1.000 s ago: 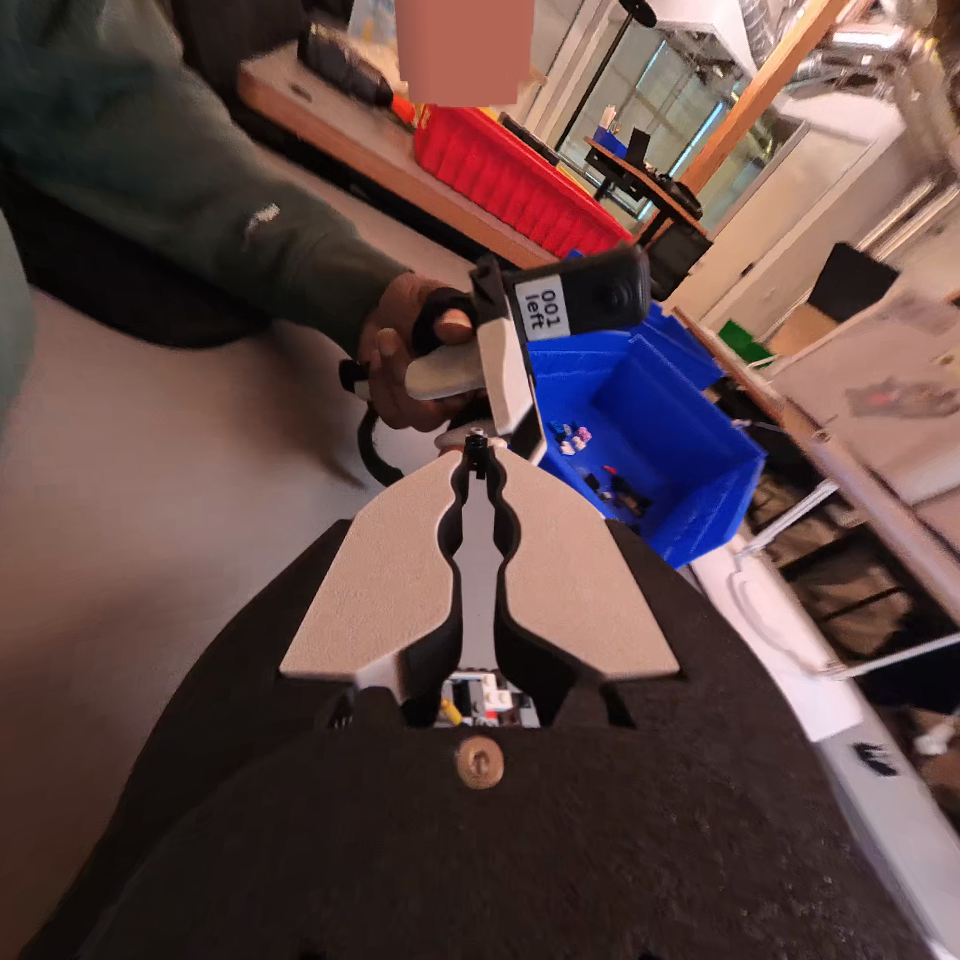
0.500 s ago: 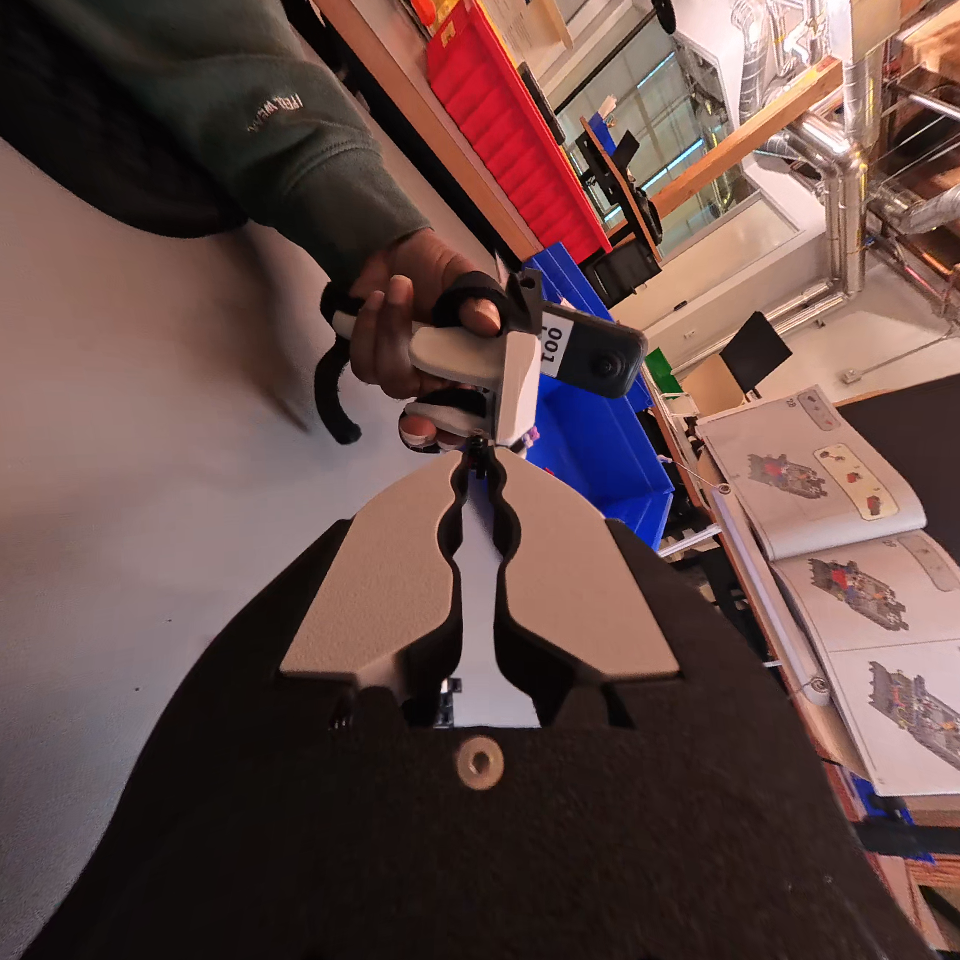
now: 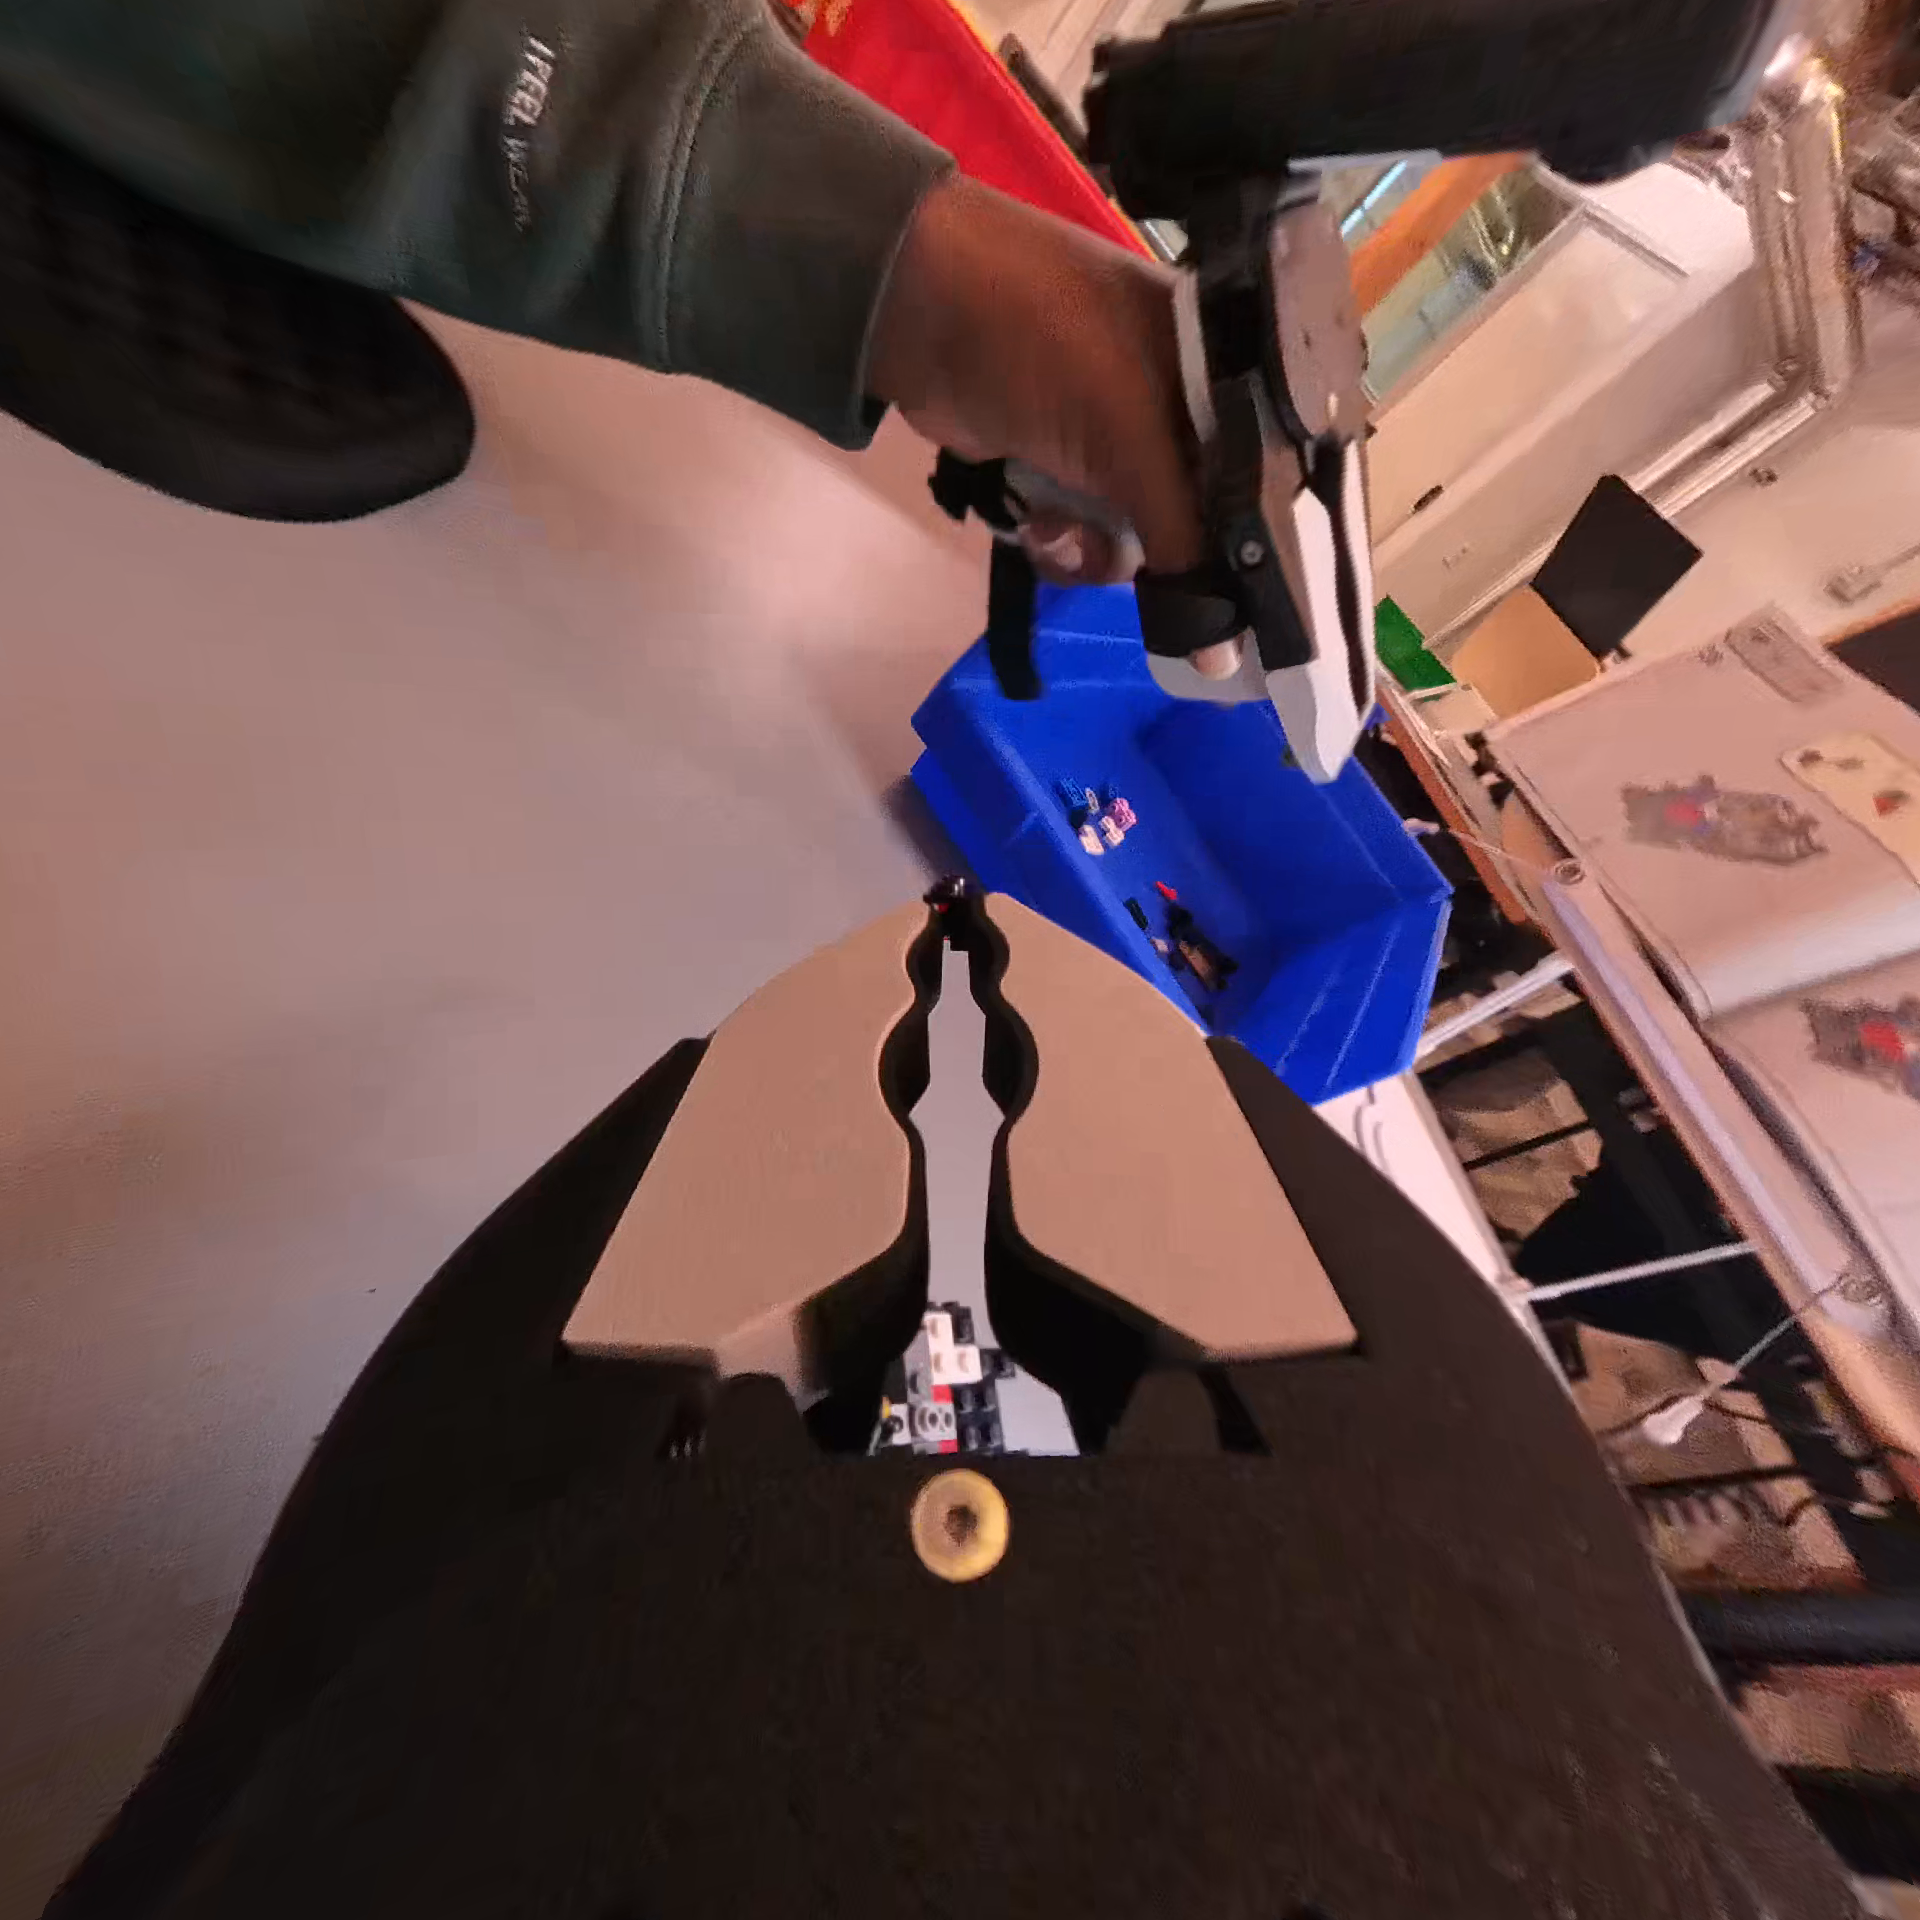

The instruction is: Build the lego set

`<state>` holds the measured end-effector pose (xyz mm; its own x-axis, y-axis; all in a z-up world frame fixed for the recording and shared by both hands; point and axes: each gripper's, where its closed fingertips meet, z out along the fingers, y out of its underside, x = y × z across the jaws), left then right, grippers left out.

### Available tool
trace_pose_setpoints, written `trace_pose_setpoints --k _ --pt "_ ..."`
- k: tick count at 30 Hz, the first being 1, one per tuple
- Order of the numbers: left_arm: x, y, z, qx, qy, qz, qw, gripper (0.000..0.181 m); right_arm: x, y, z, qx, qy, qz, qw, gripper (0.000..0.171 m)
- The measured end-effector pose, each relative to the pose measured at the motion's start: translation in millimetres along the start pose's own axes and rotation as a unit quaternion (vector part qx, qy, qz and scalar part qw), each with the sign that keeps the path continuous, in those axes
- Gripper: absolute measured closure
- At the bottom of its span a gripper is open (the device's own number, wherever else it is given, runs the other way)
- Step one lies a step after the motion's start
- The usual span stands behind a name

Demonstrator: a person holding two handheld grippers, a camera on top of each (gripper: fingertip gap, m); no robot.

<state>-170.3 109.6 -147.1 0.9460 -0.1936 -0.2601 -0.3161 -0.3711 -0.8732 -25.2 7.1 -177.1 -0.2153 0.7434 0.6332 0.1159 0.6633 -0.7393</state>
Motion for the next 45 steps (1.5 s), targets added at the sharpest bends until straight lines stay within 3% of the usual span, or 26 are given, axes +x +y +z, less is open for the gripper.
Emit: trace_pose_setpoints --k 1,3,5,11,13,17,23,27,31,35,45 --pt "-15 10 5 -0.052 -0.038 0.019 0.998 0.173 0 3 1 0.000 0.001 0.010 1.000 0.167" --pt "-29 30 17 -0.127 -0.051 0.018 0.990 0.144 0 9 3 -0.009 0.004 0.012 1.000 0.167" --pt "-28 40 21 -0.160 -0.029 0.008 0.987 0.134 1 16 4 -0.021 0.009 0.014 1.000 0.167" --pt "-9 27 13 -0.119 0.031 0.034 0.992 0.123 12 17 2 -0.008 0.034 0.047 0.998 0.166" --pt "28 12 3 -0.073 0.143 0.010 0.987 0.129 22 12 -3 0.012 0.055 0.067 0.996 0.166" --pt "105 -17 -37 -0.004 0.396 -0.071 0.916 0.143 39 -4 -16 0.061 0.094 0.080 0.990 0.167" --pt "154 -33 -67 0.030 0.552 -0.125 0.824 0.151 39 -22 -22 0.100 0.096 0.070 0.988 0.166" --pt "162 -36 -71 0.062 0.549 -0.090 0.829 0.166 44 -26 -26 0.138 0.075 0.152 0.976 0.167" --pt "162 -42 -72 0.094 0.515 -0.057 0.850 0.174 52 -28 -30 0.191 0.026 0.293 0.937 0.166" --pt "162 -44 -73 0.112 0.480 -0.023 0.870 0.175 52 -31 -31 0.226 -0.018 0.372 0.900 0.166" --pt "172 -8 -81 0.117 0.380 0.028 0.917 0.177 22 -28 -16 0.169 -0.144 0.451 0.864 0.166"
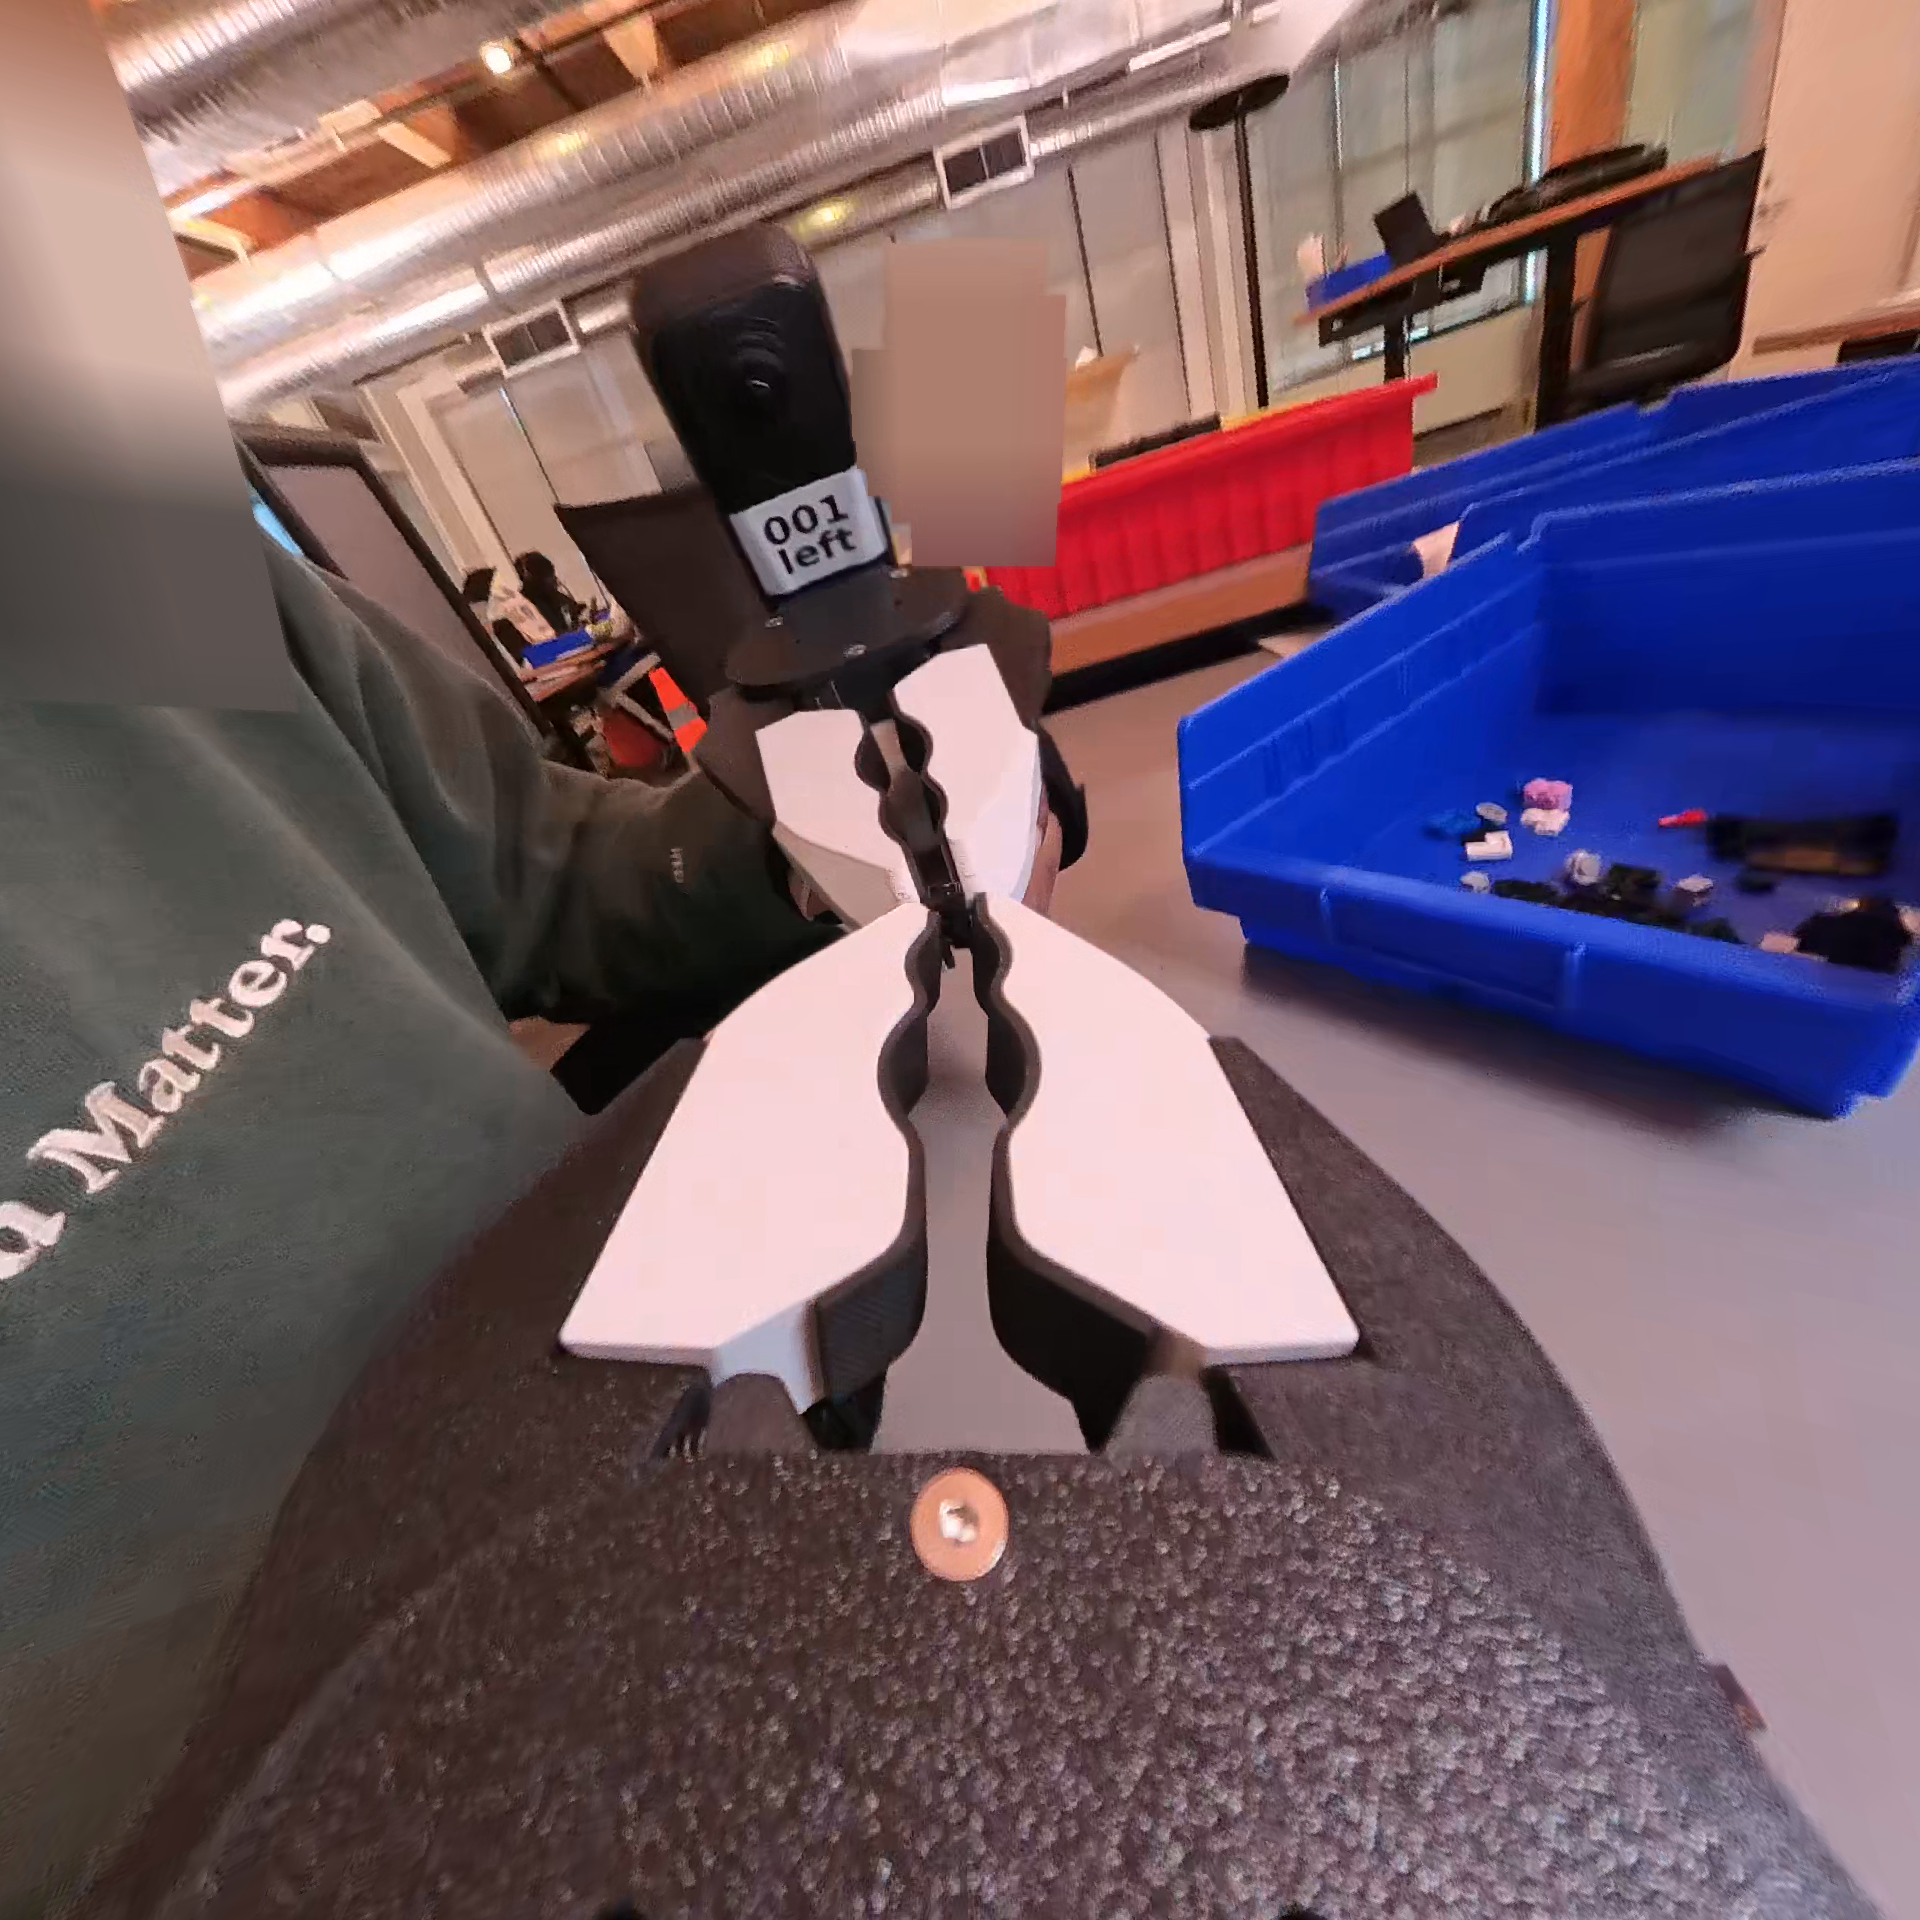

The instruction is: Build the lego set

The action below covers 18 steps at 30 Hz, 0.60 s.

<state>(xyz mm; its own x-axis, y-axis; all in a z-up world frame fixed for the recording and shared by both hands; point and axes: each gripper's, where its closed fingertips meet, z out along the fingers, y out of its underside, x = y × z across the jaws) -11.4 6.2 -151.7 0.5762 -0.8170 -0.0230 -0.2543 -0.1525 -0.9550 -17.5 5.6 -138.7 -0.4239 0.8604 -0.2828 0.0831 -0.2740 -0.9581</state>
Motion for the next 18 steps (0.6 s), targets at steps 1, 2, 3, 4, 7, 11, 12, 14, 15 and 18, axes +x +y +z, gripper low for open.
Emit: trace_pose_setpoints --k 1,2,3,4,7,11,12,14,15,18 --pt "0 5 0 -0.004 -0.010 0.004 1.000 0.177 1 4 2 -0.010 0.004 -0.001 1.000 0.165" --pt "-1 10 0 -0.009 -0.018 0.009 1.000 0.178 3 8 3 -0.017 0.008 -0.001 1.000 0.165" --pt "-2 14 1 -0.014 -0.028 0.019 0.999 0.178 4 11 4 -0.022 0.010 0.001 1.000 0.165" --pt "-2 17 1 -0.020 -0.035 0.030 0.999 0.178 5 13 4 -0.026 0.010 0.003 1.000 0.165" --pt "-5 23 3 -0.030 -0.053 0.064 0.996 0.178 9 18 4 -0.035 0.011 0.022 0.999 0.165" --pt "-15 30 4 -0.045 -0.097 0.140 0.984 0.178 19 24 5 -0.037 0.007 0.131 0.991 0.166" --pt "-18 32 4 -0.054 -0.111 0.167 0.978 0.177 21 27 5 -0.036 0.000 0.173 0.984 0.166" --pt "-23 33 3 -0.064 -0.140 0.217 0.964 0.177 23 29 5 -0.024 -0.016 0.240 0.970 0.171" --pt "-26 34 3 -0.072 -0.153 0.239 0.956 0.178 25 30 6 -0.020 -0.019 0.266 0.964 0.171" --pt "-27 34 2 -0.073 -0.170 0.288 0.940 0.178 32 29 6 0.002 -0.011 0.303 0.953 0.171"
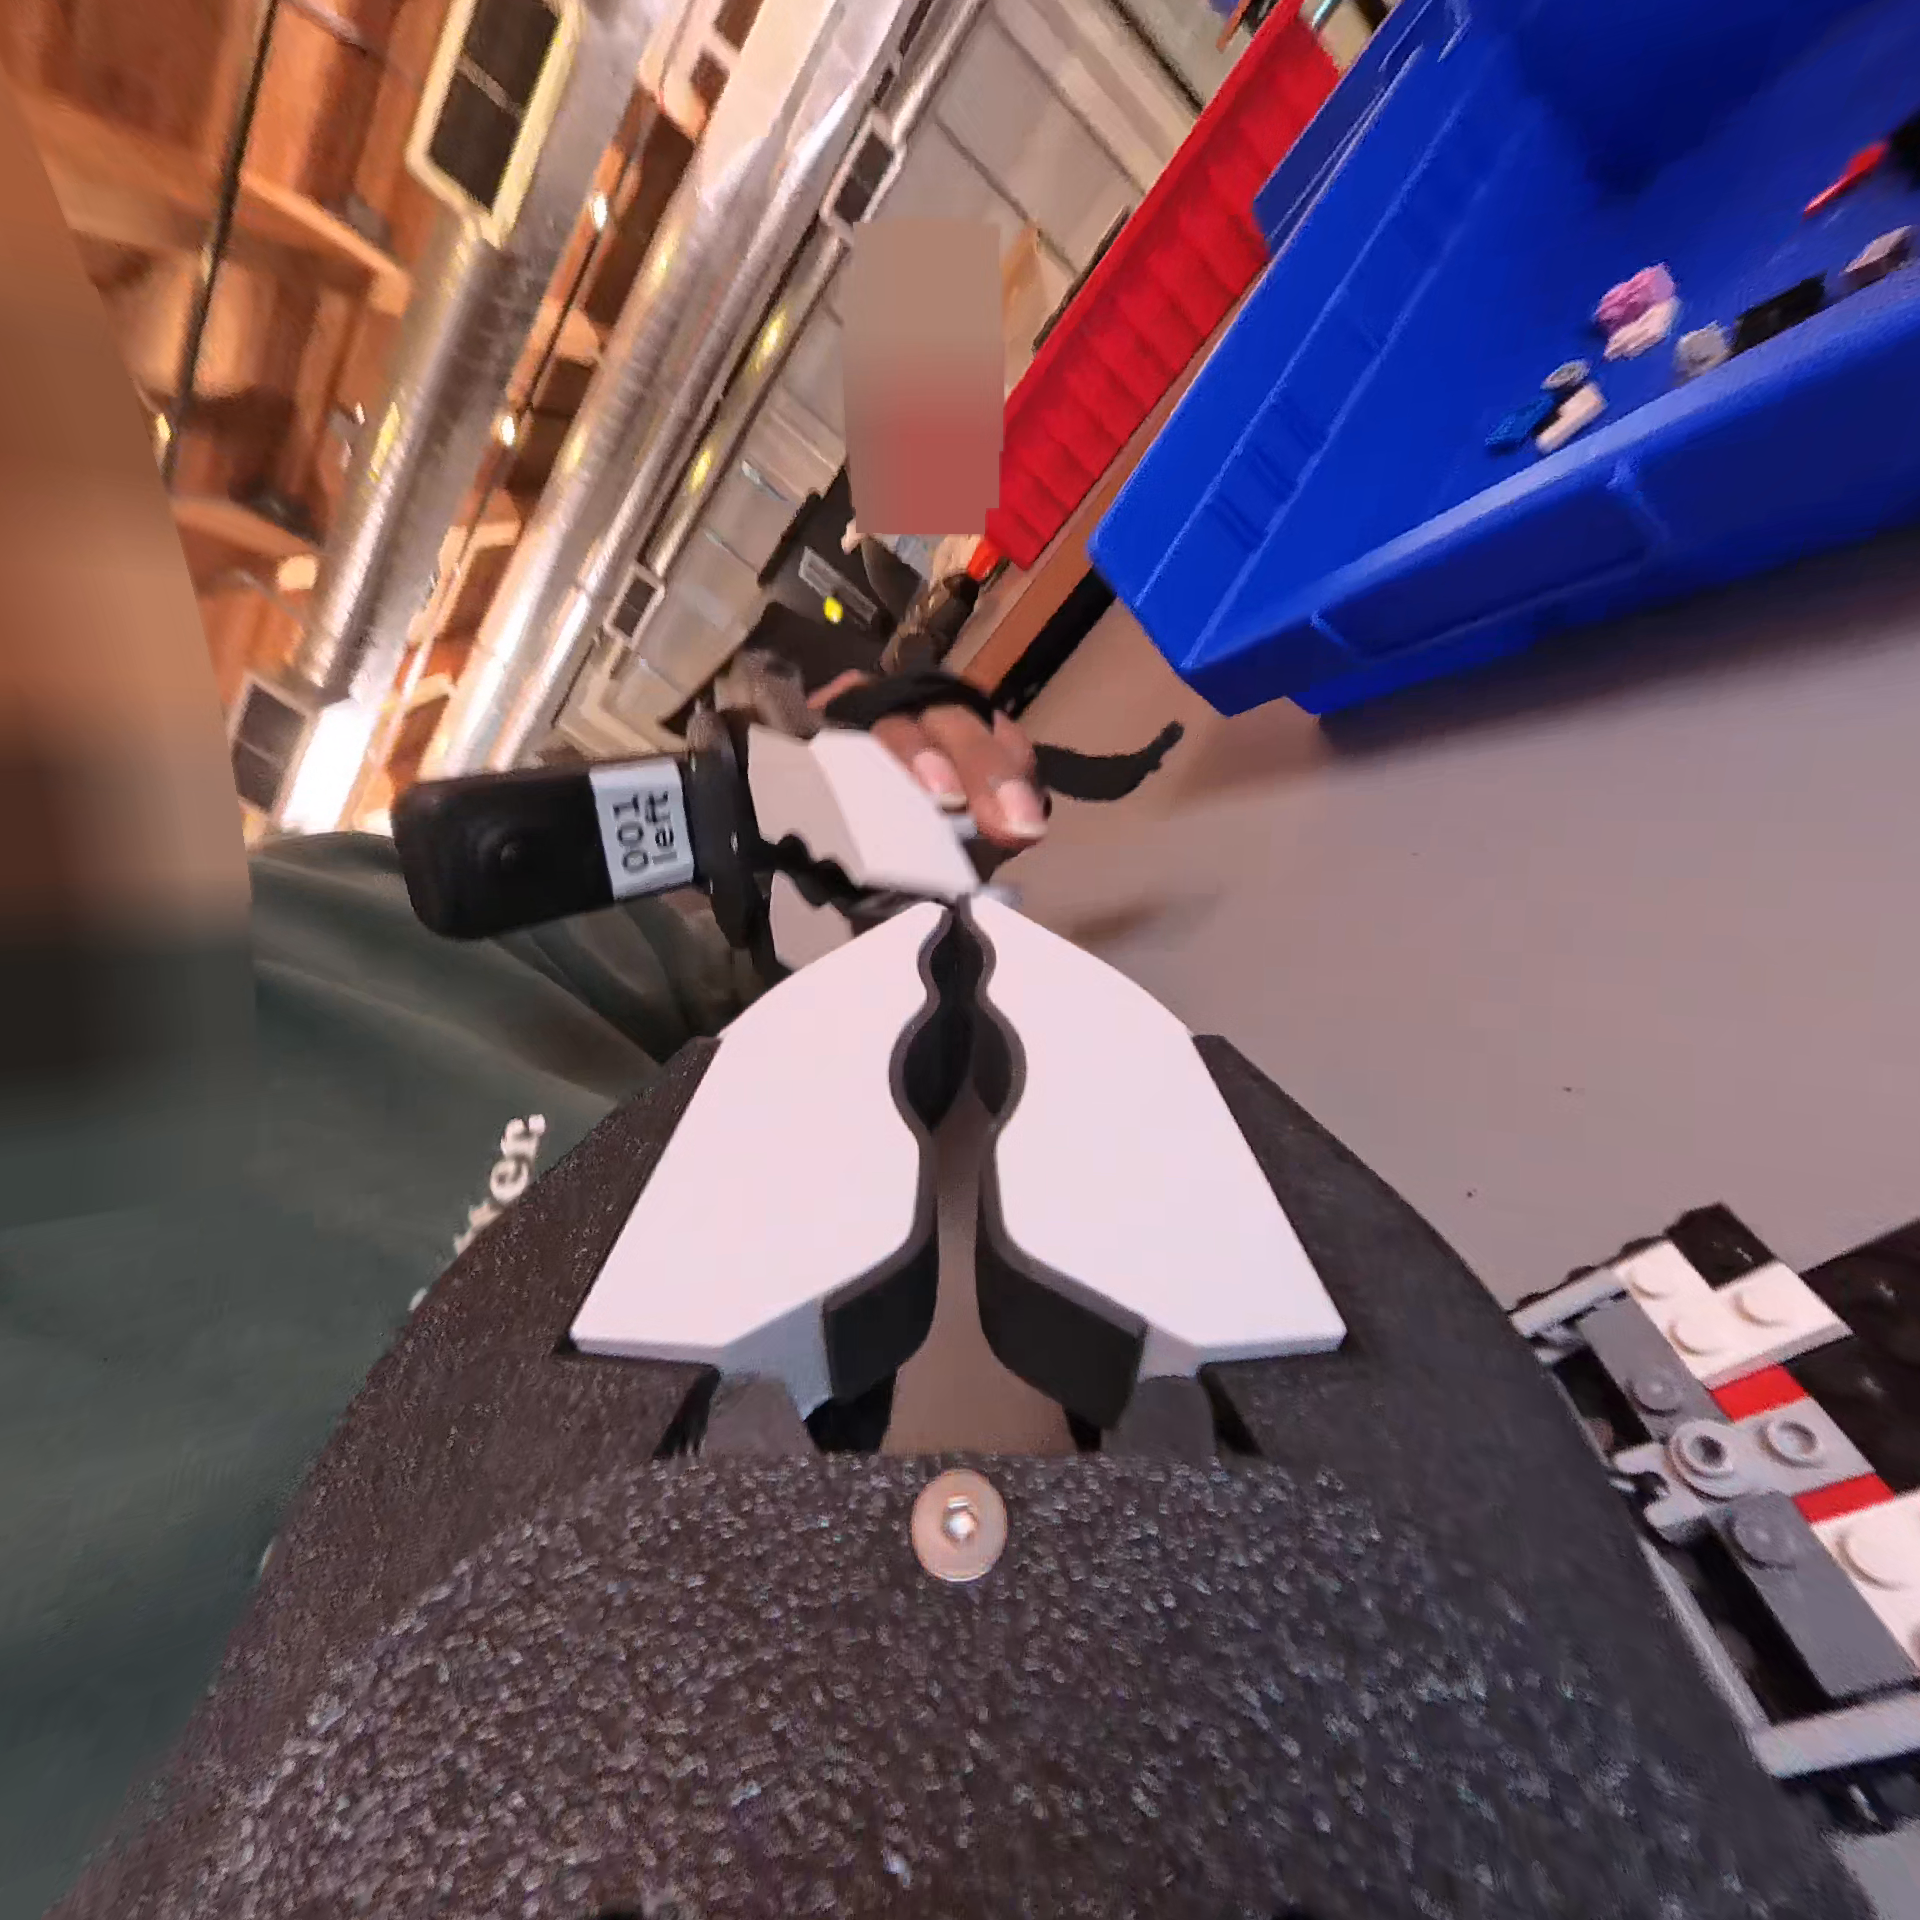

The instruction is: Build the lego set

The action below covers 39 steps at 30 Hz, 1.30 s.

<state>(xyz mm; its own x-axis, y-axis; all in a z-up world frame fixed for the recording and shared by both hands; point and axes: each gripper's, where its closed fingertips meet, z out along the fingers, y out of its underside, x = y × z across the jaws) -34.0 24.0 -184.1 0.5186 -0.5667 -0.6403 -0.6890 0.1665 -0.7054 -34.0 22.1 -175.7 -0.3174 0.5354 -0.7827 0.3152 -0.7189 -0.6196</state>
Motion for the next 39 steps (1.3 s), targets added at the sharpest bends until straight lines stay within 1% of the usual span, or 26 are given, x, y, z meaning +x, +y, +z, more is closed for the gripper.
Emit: trace_pose_setpoints --k 2,4,6,8,10,11,12,14,15,16,20,24,26,27,28,29,30,31,33,35,36,37,39 --pt "3 -5 0 0.010 0.006 0.000 1.000 0.178 1 -10 -5 0.030 -0.004 0.020 0.999 0.171" --pt "3 -4 2 0.005 0.002 -0.004 1.000 0.177 7 -13 -10 0.031 0.018 -0.001 0.999 0.171" --pt "0 0 3 0.001 0.000 -0.022 1.000 0.178 7 -15 -14 0.026 0.041 -0.054 0.997 0.171" --pt "-4 3 2 -0.002 -0.006 -0.025 1.000 0.178 -4 -18 -15 0.017 0.040 -0.145 0.989 0.171" --pt "-2 1 1 0.004 0.003 -0.034 0.999 0.178 -17 -13 -13 -0.010 0.042 -0.252 0.967 0.171" --pt "0 -1 0 0.012 0.014 -0.045 0.999 0.178 -18 -10 -12 -0.025 0.060 -0.301 0.951 0.155" --pt "4 -4 0 0.022 0.031 -0.061 0.997 0.178 -18 -4 -11 -0.048 0.072 -0.352 0.932 0.146" --pt "11 -9 -2 0.044 0.066 -0.096 0.992 0.178 -18 6 -9 -0.077 0.093 -0.428 0.895 0.148" --pt "13 -12 -4 0.053 0.081 -0.108 0.989 0.178 -20 10 -8 -0.084 0.091 -0.449 0.885 0.152" --pt "16 -14 -6 0.059 0.097 -0.117 0.987 0.178 -23 14 -7 -0.092 0.083 -0.456 0.881 0.154" --pt "29 -18 -7 0.058 0.128 -0.105 0.985 0.178 -26 30 -3 -0.129 0.052 -0.432 0.891 0.157" --pt "37 -16 -5 0.030 0.137 -0.087 0.986 0.178 -24 35 0 -0.140 0.062 -0.442 0.884 0.161" --pt "35 -15 -6 0.022 0.129 -0.077 0.988 0.177 -24 32 1 -0.136 0.062 -0.410 0.900 0.161" --pt "32 -15 -6 0.015 0.117 -0.060 0.991 0.177 -23 28 2 -0.127 0.066 -0.372 0.917 0.162" --pt "33 -11 -5 -0.002 0.109 -0.027 0.994 0.178 -19 20 3 -0.106 0.077 -0.303 0.944 0.163" --pt "36 -7 -2 -0.025 0.095 0.015 0.995 0.178 -20 11 3 -0.077 0.059 -0.211 0.973 0.163" --pt "38 -5 2 -0.038 0.075 0.054 0.995 0.177 -20 4 2 -0.048 0.033 -0.125 0.990 0.163" --pt "37 -8 4 -0.035 0.055 0.073 0.995 0.177 -17 1 0 -0.033 0.023 -0.084 0.996 0.163" --pt "31 -13 3 -0.026 0.048 0.054 0.997 0.177 -7 -7 -7 -0.011 0.041 -0.089 0.995 0.163" --pt "18 -7 1 -0.031 0.034 0.012 0.999 0.177 -9 -21 -14 0.016 0.051 -0.114 0.992 0.163" --pt "5 -1 1 -0.041 0.008 -0.006 0.999 0.178 -7 -26 -18 0.022 0.069 -0.141 0.987 0.163" --pt "-14 8 -1 -0.065 -0.033 -0.021 0.997 0.178 -4 -29 -21 0.022 0.094 -0.170 0.981 0.163" --pt "-62 28 -12 -0.127 -0.123 -0.041 0.983 0.178 3 -33 -26 0.018 0.131 -0.206 0.970 0.163"
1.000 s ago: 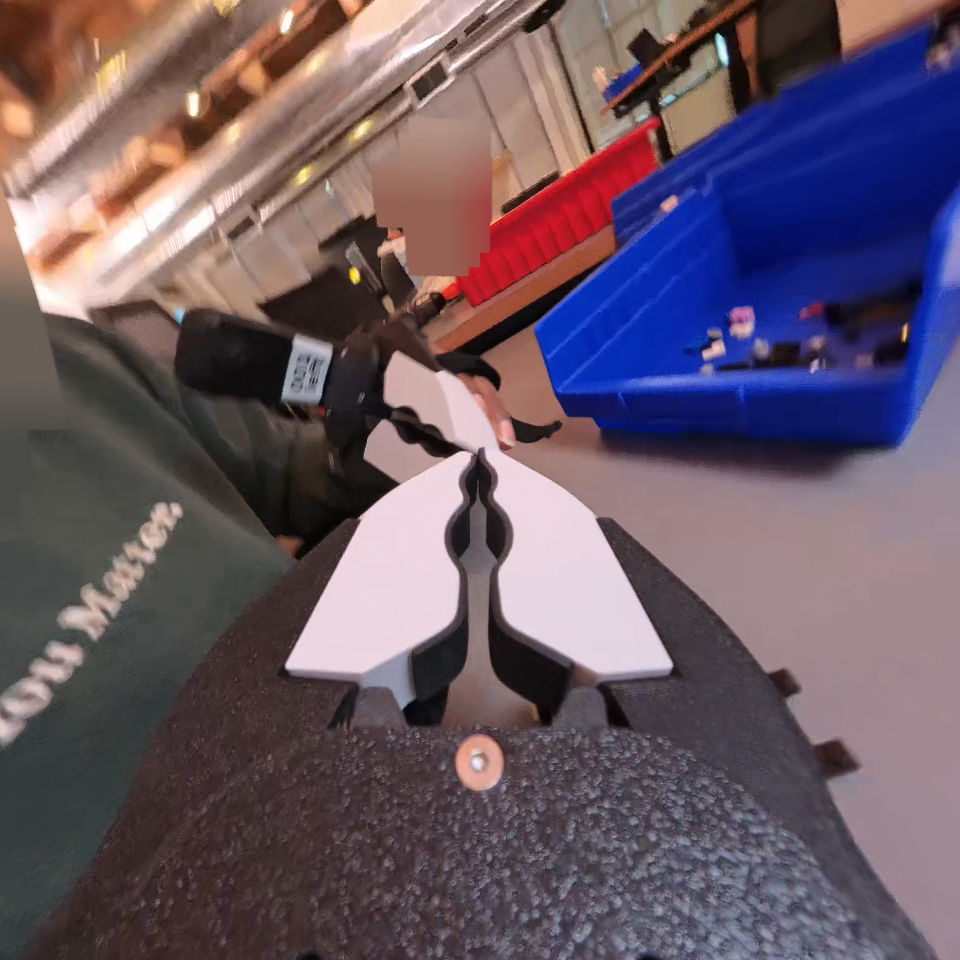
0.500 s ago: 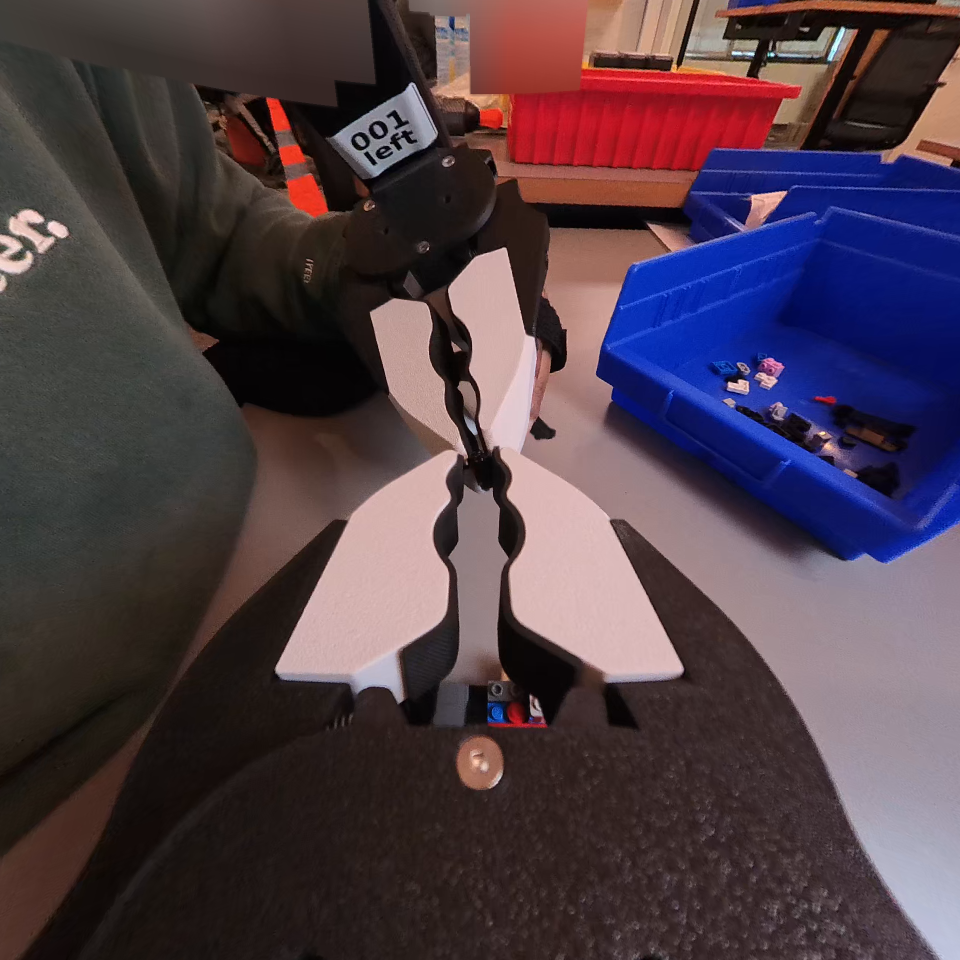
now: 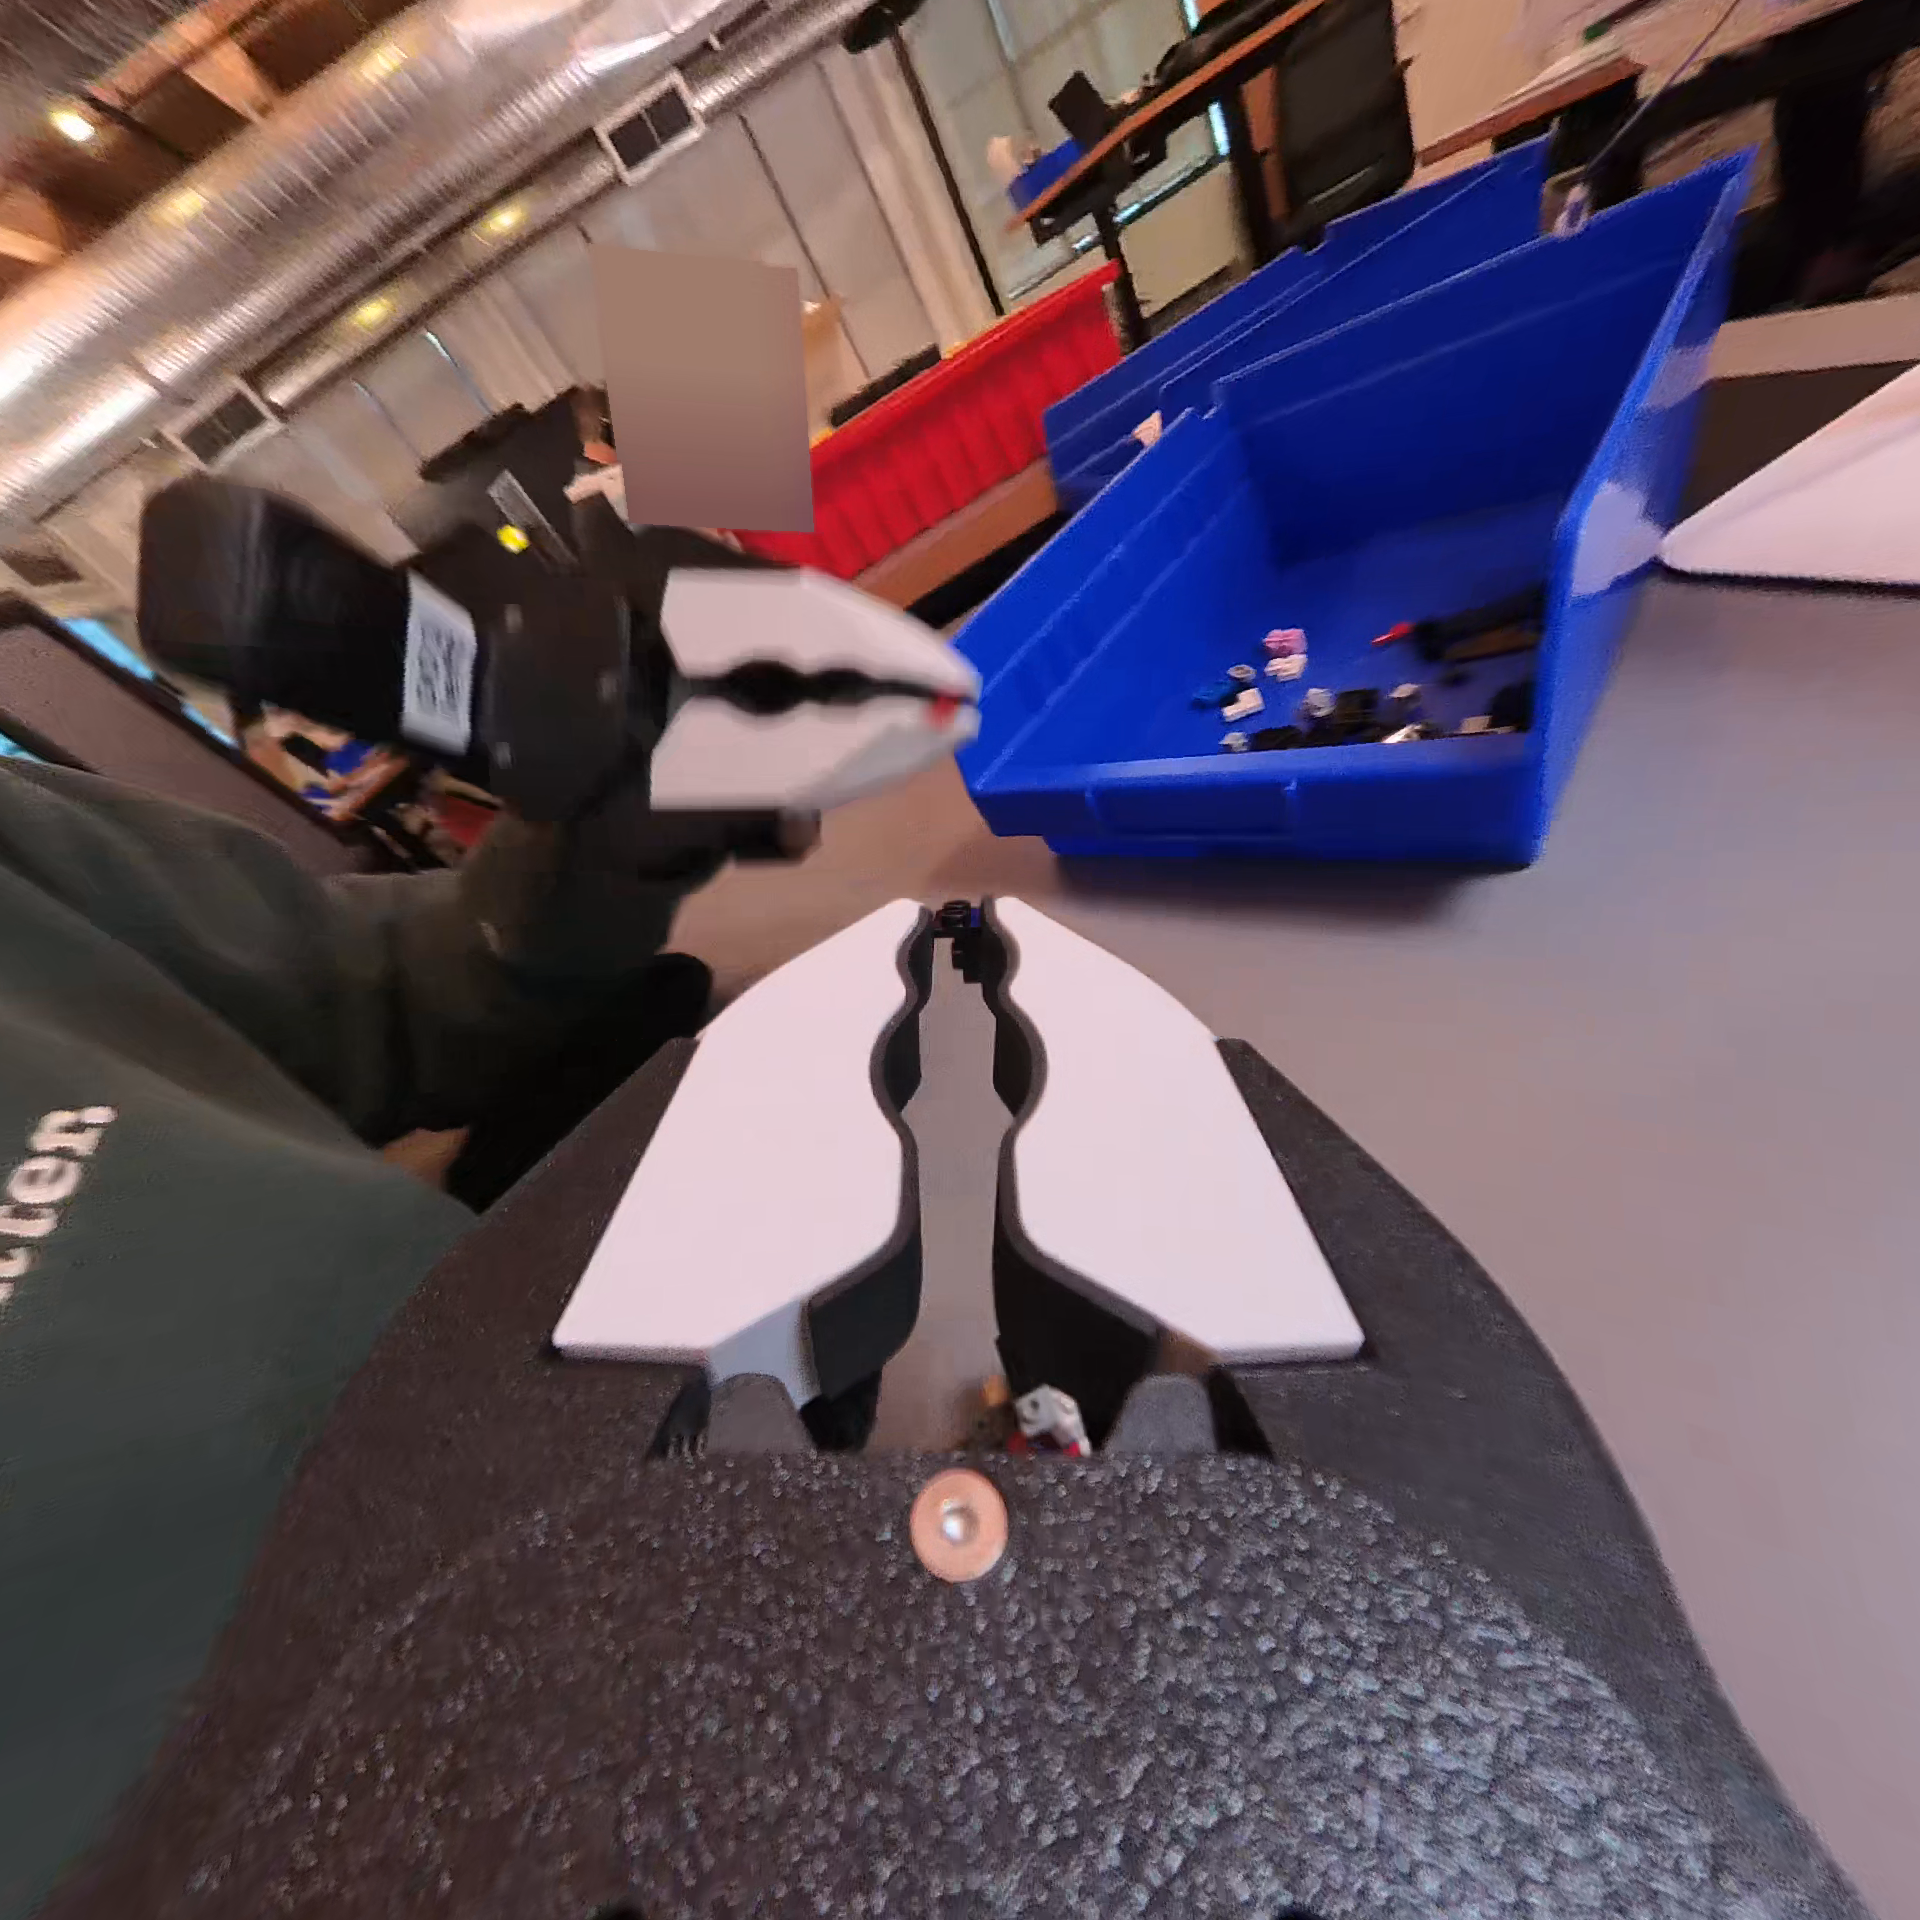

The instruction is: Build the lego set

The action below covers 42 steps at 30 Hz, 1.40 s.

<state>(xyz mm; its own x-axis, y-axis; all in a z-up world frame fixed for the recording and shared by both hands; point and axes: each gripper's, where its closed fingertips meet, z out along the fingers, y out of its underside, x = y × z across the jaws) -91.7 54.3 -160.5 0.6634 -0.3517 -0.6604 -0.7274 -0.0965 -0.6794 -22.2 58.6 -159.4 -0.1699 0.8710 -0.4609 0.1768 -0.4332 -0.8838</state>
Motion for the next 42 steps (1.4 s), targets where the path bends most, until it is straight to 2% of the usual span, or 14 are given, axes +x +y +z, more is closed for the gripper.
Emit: trace_pose_setpoints --k 2,5,7,10,12,18,21,23,25,29,34,37,39,42 --pt "-39 24 4 -0.081 -0.018 -0.043 0.996 0.178 1 1 1 0.000 -0.001 0.003 1.000 0.163" --pt "-68 65 11 -0.196 0.027 -0.109 0.974 0.178 4 9 4 -0.015 -0.001 0.010 1.000 0.163" --pt "-72 97 12 -0.288 0.070 -0.136 0.945 0.154 8 15 5 -0.028 0.011 -0.004 1.000 0.163" --pt "-65 116 20 -0.322 0.125 -0.180 0.921 0.132 12 19 6 -0.040 0.028 -0.027 0.998 0.163" --pt "-62 123 21 -0.332 0.134 -0.178 0.917 0.120 12 19 6 -0.041 0.032 -0.036 0.998 0.163" --pt "-48 105 14 -0.280 0.166 -0.135 0.936 0.112 9 18 9 -0.026 0.019 -0.044 0.998 0.163" --pt "-13 45 7 -0.140 0.268 -0.130 0.944 0.128 1 11 8 -0.001 0.000 -0.037 0.999 0.163" --pt "11 2 1 -0.036 0.307 -0.088 0.947 0.134 -7 2 7 0.030 -0.028 -0.006 0.999 0.163" --pt "23 -30 3 0.040 0.288 -0.035 0.956 0.143 -15 -6 4 0.054 -0.063 0.042 0.996 0.163" --pt "34 -73 5 0.125 0.224 0.026 0.966 0.159 -23 -20 -3 0.098 -0.133 0.142 0.976 0.163" --pt "42 -86 7 0.145 0.180 0.076 0.970 0.170 -25 -24 -6 0.112 -0.166 0.193 0.961 0.163" --pt "41 -84 8 0.141 0.179 0.080 0.970 0.174 -23 -23 -4 0.104 -0.158 0.186 0.964 0.163" --pt "40 -79 7 0.130 0.195 0.080 0.969 0.175 -22 -22 -2 0.094 -0.128 0.143 0.977 0.161" --pt "10 -64 6 0.095 0.167 0.076 0.978 0.180 -12 -27 -13 0.083 -0.044 -0.022 0.995 0.157"
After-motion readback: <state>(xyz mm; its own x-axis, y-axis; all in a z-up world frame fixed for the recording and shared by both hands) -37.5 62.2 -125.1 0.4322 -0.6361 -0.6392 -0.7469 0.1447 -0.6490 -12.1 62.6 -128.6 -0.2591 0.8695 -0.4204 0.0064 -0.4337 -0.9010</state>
